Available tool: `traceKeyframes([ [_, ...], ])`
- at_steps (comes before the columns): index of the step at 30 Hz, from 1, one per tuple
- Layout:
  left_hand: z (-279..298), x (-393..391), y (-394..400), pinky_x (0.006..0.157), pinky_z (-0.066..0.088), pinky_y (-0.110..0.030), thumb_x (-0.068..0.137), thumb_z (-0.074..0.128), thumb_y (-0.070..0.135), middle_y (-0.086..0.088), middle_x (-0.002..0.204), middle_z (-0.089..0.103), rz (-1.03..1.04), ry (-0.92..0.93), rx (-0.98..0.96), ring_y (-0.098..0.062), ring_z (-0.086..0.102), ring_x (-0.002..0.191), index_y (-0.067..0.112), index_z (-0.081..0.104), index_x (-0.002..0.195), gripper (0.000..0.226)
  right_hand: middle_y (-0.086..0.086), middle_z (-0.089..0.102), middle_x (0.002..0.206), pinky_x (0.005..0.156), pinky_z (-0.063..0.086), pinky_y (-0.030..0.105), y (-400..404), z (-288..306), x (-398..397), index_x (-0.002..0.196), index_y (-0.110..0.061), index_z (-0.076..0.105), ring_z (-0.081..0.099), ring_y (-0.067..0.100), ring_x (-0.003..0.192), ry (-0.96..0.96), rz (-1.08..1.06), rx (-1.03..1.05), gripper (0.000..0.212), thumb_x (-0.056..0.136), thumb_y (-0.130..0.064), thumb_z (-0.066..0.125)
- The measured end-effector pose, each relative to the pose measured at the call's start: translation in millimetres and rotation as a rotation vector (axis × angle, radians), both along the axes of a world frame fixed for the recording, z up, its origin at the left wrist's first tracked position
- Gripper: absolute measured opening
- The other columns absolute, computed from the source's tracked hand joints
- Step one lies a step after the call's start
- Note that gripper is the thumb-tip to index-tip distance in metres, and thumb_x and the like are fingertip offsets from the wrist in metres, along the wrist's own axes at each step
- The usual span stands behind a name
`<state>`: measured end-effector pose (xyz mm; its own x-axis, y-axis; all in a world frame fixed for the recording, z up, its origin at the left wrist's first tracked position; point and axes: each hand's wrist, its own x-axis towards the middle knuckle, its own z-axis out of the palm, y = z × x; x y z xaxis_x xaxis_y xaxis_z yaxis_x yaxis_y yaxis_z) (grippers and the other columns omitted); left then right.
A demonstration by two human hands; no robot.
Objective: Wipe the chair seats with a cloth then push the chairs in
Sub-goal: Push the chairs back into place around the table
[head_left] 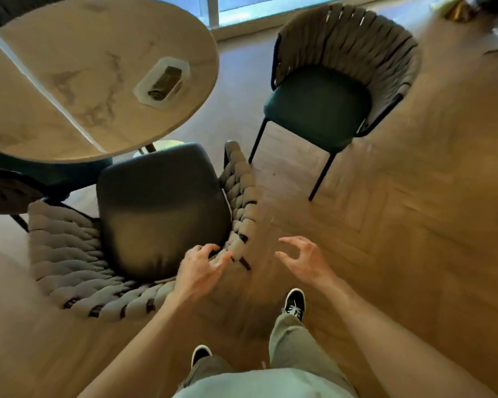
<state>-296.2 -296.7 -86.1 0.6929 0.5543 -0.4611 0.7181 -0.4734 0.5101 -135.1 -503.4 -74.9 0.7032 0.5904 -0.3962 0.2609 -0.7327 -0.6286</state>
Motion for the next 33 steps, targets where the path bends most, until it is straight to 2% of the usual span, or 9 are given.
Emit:
traceKeyframes([
  [4, 11.8, 76.3, -47.4, 0.08, 0.052, -0.028, 0.087, 0.054, 0.058, 0.009, 0.104, 0.062, -0.076, -0.061, -0.013, -0.008, 0.058, 0.092, 0.03, 0.064, 0.11, 0.037, -0.005, 0.057, 0.126, 0.1, 0.039, 0.026, -63.6, 8.1, 69.0, 0.122, -0.026, 0.062, 0.051, 0.013, 0.12, 0.015, -0.092, -0.043, 0.039, 0.087, -0.044, 0.064],
  [6, 11.5, 111.4, -69.2, 0.079, 0.055, -0.03, 0.084, 0.054, 0.063, 0.012, 0.105, 0.064, -0.124, -0.047, -0.038, -0.007, 0.061, 0.092, 0.032, 0.064, 0.109, 0.041, -0.001, 0.059, 0.126, 0.101, 0.037, 0.026, -93.1, 9.9, 101.7, 0.12, -0.025, 0.064, 0.051, 0.014, 0.12, 0.009, -0.119, -0.065, 0.036, 0.088, -0.041, 0.064],
  [10, 13.6, 172.2, -105.6, 0.085, 0.055, -0.032, 0.087, 0.061, 0.05, 0.009, 0.107, 0.066, -0.223, -0.057, -0.077, -0.008, 0.061, 0.095, 0.028, 0.066, 0.11, 0.032, 0.001, 0.061, 0.123, 0.1, 0.039, 0.026, -141.2, 10.7, 155.2, 0.116, -0.023, 0.066, 0.054, 0.015, 0.116, 0.02, -0.191, -0.095, 0.032, 0.087, -0.038, 0.065],
  [15, 13.3, 251.2, -140.2, 0.081, 0.05, -0.021, 0.088, 0.065, 0.041, 0.01, 0.103, 0.069, -0.298, -0.064, -0.11, -0.003, 0.062, 0.089, 0.025, 0.068, 0.108, 0.026, 0.001, 0.068, 0.111, 0.085, 0.042, 0.018, -184.9, 9.5, 215.8, 0.109, -0.019, 0.069, 0.058, 0.008, 0.096, 0.037, -0.293, -0.088, 0.027, 0.086, -0.033, 0.068],
  [18, 18.5, 296.2, -149.6, 0.082, 0.051, -0.023, 0.088, 0.065, 0.039, 0.01, 0.1, 0.068, -0.341, -0.059, -0.124, -0.005, 0.063, 0.09, 0.022, 0.069, 0.107, 0.025, 0.001, 0.069, 0.103, 0.081, 0.042, 0.017, -196.7, 3.9, 246.1, 0.106, -0.02, 0.07, 0.059, 0.009, 0.09, 0.045, -0.358, -0.095, 0.025, 0.084, -0.032, 0.07],
  [22, 10.5, 361.0, -149.4, 0.083, 0.054, -0.034, 0.085, 0.064, 0.045, 0.012, 0.098, 0.071, -0.35, -0.042, -0.151, -0.005, 0.064, 0.089, 0.031, 0.07, 0.102, 0.023, -0.001, 0.065, 0.095, 0.077, 0.039, 0.016, -200.5, -2.9, 295.8, 0.107, -0.018, 0.071, 0.058, 0.01, 0.087, 0.054, -0.382, -0.111, 0.025, 0.084, -0.029, 0.072],
  [26, 1.6, 437.8, -145.6, 0.081, 0.053, -0.03, 0.086, 0.064, 0.041, 0.012, 0.094, 0.071, -0.373, -0.055, -0.17, -0.006, 0.064, 0.087, 0.03, 0.071, 0.099, 0.018, -0.001, 0.064, 0.095, 0.078, 0.04, 0.016, -194.9, -9.6, 364.1, 0.109, -0.017, 0.07, 0.058, 0.011, 0.089, 0.063, -0.388, -0.121, 0.028, 0.083, -0.028, 0.072],
  [30, -5.7, 520.6, -139.8, 0.067, 0.049, -0.012, 0.092, 0.061, 0.034, 0.008, 0.102, 0.068, -0.408, -0.084, -0.205, -0.005, 0.062, 0.083, 0.025, 0.068, 0.108, 0.019, -0.002, 0.064, 0.095, 0.078, 0.041, 0.017, -184.9, -8.1, 445.4, 0.112, -0.019, 0.068, 0.059, 0.012, 0.088, 0.051, -0.384, -0.156, 0.031, 0.084, -0.03, 0.072],
  [33, -4.1, 584.5, -136.4, 0.07, 0.055, -0.016, 0.093, 0.059, 0.032, 0.009, 0.101, 0.066, -0.437, -0.061, -0.238, -0.007, 0.064, 0.081, 0.025, 0.067, 0.108, 0.019, -0.001, 0.062, 0.093, 0.076, 0.039, 0.016, -175.3, 0.4, 506.8, 0.113, -0.017, 0.067, 0.058, 0.012, 0.085, 0.041, -0.392, -0.173, 0.031, 0.084, -0.026, 0.072],
])
